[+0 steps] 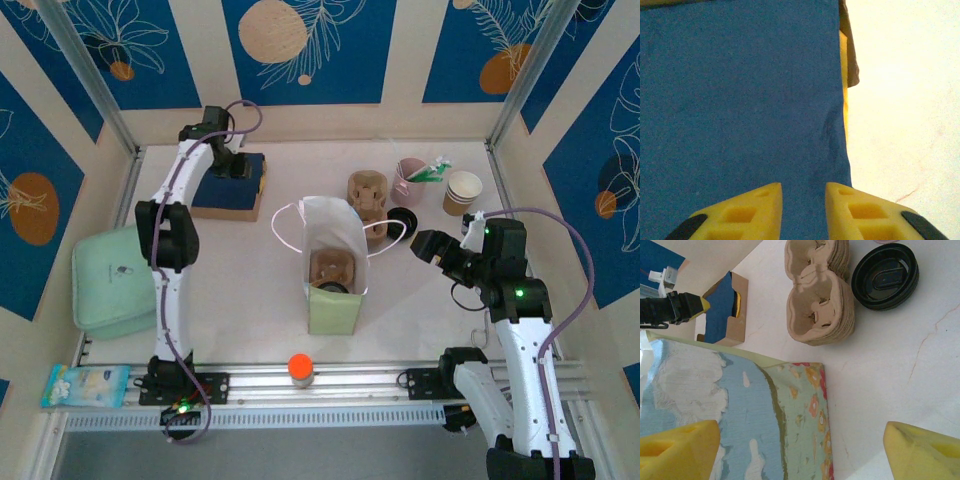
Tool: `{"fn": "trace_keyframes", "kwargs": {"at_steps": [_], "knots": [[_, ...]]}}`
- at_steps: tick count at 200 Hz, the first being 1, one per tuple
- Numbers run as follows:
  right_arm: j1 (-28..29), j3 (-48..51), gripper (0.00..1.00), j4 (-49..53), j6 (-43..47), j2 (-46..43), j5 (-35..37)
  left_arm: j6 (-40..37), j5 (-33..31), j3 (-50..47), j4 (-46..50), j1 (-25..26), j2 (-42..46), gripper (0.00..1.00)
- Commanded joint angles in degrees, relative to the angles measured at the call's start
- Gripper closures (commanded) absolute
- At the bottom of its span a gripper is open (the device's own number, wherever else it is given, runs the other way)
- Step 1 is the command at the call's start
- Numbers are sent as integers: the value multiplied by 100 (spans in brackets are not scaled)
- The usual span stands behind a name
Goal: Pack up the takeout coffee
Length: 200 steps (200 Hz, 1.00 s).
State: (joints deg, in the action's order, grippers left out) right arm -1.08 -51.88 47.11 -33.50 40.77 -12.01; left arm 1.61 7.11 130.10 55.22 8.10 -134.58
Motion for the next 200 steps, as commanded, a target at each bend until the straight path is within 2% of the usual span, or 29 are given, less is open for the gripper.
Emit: {"fn": "trace_keyframes", "kwargs": {"at_steps": [1,71,123,165,200], "knots": [[31,54,15,-74,-35,14,-31,-117,-59,-35,-4,242,-196,68],[38,64,15,-26,18,-2,23,-344,-710,291,209,636,-638,66],[27,81,15,8,32,-27,58,-393,-1081,299,233,647,-674,74],[29,116,15,-35,19,-34,41,-380,-1483,263,190,640,-565,72],[28,102,15,-35,17,-34,38,-371,-1470,266,147,648,-564,71]]}}
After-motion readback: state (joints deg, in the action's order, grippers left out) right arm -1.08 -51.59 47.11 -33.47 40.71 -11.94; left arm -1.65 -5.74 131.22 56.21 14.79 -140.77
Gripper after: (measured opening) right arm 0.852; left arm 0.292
